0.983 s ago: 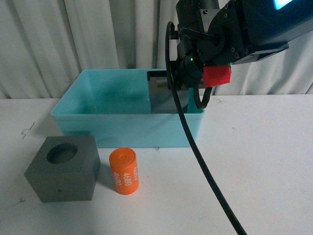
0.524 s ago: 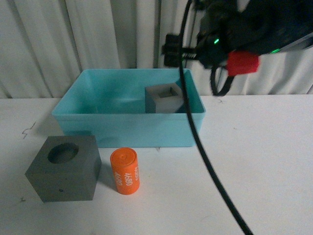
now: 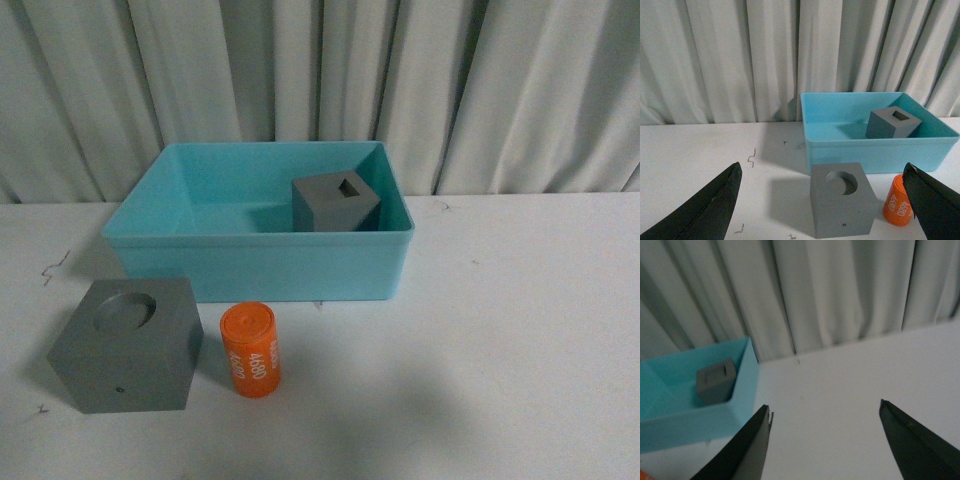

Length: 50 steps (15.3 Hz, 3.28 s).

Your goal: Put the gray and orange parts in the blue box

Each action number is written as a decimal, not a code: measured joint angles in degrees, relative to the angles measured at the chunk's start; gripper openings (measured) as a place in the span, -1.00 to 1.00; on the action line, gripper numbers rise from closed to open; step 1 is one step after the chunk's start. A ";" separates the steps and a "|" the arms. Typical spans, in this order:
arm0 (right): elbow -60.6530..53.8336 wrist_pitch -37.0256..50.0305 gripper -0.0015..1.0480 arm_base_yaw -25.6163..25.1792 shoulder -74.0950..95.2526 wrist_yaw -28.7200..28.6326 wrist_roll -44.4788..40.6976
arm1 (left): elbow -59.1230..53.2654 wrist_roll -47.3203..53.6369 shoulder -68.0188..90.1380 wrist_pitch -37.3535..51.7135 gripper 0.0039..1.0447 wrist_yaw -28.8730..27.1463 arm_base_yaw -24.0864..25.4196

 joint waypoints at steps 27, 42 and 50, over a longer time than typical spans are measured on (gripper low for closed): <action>-12.28 -24.83 -0.96 -5.77 -48.89 -5.29 -14.01 | 0.00 0.00 0.00 -0.04 0.88 -0.04 0.00; -12.26 -35.04 0.90 -5.77 -58.60 -5.49 -14.03 | 13.25 -5.57 21.57 -23.63 0.88 1.07 -0.35; -12.26 -35.10 0.87 -5.73 -58.60 -5.46 -14.05 | 30.62 1.14 73.83 2.93 0.88 -5.42 -10.84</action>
